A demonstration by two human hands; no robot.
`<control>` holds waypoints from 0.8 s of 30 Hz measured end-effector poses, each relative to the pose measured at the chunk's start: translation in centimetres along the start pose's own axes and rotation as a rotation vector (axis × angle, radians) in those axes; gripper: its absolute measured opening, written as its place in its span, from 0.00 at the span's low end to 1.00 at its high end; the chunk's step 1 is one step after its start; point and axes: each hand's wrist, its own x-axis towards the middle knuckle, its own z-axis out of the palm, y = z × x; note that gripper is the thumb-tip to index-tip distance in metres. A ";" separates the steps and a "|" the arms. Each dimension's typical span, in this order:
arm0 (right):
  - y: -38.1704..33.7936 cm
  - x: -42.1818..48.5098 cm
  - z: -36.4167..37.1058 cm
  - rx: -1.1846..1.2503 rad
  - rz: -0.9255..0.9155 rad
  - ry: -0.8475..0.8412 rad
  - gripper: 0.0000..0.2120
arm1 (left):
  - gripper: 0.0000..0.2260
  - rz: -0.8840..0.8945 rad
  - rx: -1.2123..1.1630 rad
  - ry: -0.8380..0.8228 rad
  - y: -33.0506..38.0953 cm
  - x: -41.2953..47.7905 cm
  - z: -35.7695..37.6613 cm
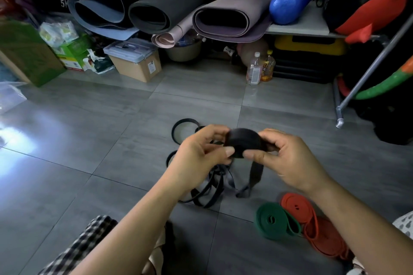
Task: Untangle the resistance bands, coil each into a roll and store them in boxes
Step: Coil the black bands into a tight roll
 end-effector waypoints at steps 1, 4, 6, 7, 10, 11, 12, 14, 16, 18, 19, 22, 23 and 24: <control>0.1 0.0 -0.2 -0.166 -0.026 -0.046 0.13 | 0.14 0.099 0.290 -0.019 -0.4 0.0 0.0; 0.3 0.0 -0.1 -0.265 -0.054 -0.138 0.11 | 0.12 0.222 0.507 -0.015 -0.4 -0.1 0.4; 0.3 0.1 -0.3 -0.033 -0.013 -0.137 0.12 | 0.11 0.125 0.226 0.024 0.0 -0.1 0.4; 0.4 0.1 -0.4 0.100 0.010 -0.142 0.14 | 0.12 0.060 0.046 0.029 0.3 -0.2 0.4; 0.7 0.0 -0.3 0.371 0.032 -0.147 0.21 | 0.10 -0.034 -0.301 -0.003 0.8 -0.3 0.6; 0.6 -0.1 -0.1 0.402 0.029 -0.139 0.20 | 0.11 -0.053 -0.351 -0.013 0.7 -0.4 0.7; 0.3 -0.2 0.1 0.405 0.030 -0.123 0.17 | 0.12 -0.078 -0.398 -0.021 0.7 -0.4 0.7; -0.2 -0.3 0.1 0.293 0.050 -0.092 0.11 | 0.11 -0.124 -0.354 -0.024 0.9 -0.4 0.6; -0.1 -0.3 -0.2 -0.088 -0.014 -0.098 0.11 | 0.14 -0.066 0.056 -0.025 0.6 -0.2 0.3; 0.4 -0.4 0.0 -0.435 -0.095 -0.125 0.12 | 0.18 0.046 0.459 -0.042 0.4 -0.1 0.1; 0.4 -0.4 0.1 -0.469 -0.099 -0.121 0.12 | 0.17 0.061 0.506 -0.052 0.5 -0.1 0.0; -0.4 -0.3 -0.1 -0.276 -0.048 -0.084 0.13 | 0.13 0.031 0.390 -0.048 1.2 0.3 -0.5; -0.5 -0.3 -0.4 -0.221 -0.039 -0.083 0.13 | 0.13 0.043 0.372 -0.046 1.4 0.3 -0.5; -0.5 -0.2 -0.6 -0.188 -0.035 -0.093 0.13 | 0.13 0.063 0.377 -0.046 1.4 0.4 -0.5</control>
